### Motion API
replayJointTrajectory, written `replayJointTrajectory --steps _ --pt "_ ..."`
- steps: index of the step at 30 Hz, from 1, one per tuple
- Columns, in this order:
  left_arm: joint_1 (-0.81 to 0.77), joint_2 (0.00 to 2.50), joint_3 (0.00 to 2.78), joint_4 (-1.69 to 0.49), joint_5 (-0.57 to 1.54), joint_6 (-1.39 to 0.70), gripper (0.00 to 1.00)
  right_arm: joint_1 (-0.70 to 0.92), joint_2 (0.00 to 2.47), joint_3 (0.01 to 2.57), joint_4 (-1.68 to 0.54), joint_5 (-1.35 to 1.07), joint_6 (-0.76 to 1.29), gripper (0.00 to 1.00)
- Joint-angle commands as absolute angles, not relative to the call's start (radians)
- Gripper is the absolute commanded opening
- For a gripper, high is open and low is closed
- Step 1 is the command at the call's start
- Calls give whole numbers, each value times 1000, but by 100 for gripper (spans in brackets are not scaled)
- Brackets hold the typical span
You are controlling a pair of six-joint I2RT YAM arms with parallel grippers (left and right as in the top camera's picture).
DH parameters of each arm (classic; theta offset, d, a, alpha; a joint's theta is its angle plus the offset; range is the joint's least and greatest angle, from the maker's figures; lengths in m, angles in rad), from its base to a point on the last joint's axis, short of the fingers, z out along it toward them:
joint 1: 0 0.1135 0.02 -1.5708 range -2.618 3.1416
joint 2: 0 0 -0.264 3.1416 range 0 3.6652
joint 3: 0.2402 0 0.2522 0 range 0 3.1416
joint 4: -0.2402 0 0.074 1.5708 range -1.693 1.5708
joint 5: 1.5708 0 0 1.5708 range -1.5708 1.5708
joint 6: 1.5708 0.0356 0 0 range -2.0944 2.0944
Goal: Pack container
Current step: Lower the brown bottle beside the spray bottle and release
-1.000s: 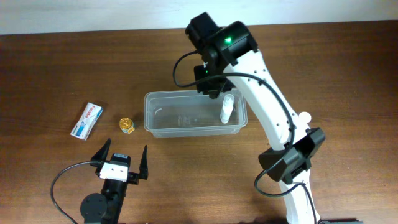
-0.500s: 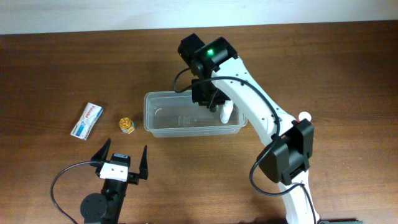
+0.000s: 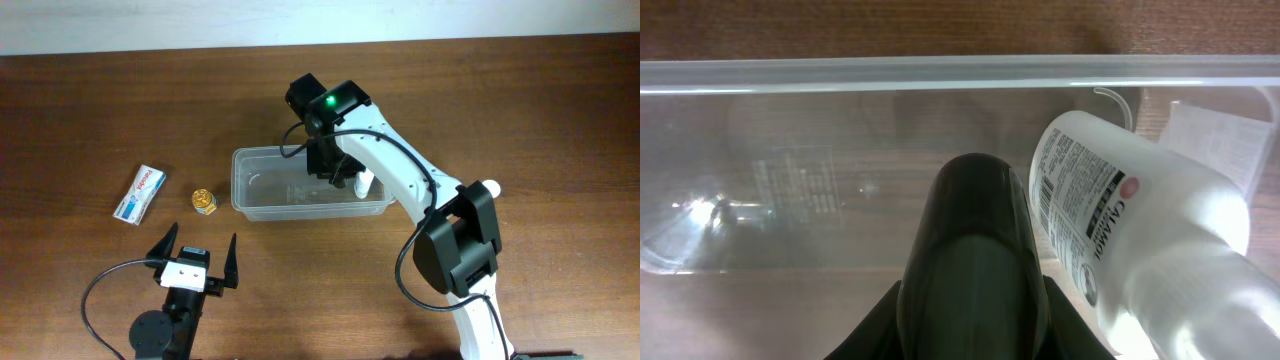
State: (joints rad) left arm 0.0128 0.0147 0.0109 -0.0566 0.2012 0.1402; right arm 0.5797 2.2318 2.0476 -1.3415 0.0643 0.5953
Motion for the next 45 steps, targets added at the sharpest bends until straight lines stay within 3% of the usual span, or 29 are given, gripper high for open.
replayJointTrajectory --steps 1,45 --pt "17 5 8 -63 194 155 99 562 2200 2021 -1328 91 604 20" --pt "17 5 9 -63 194 155 99 516 2219 1914 -1229 83 604 20"
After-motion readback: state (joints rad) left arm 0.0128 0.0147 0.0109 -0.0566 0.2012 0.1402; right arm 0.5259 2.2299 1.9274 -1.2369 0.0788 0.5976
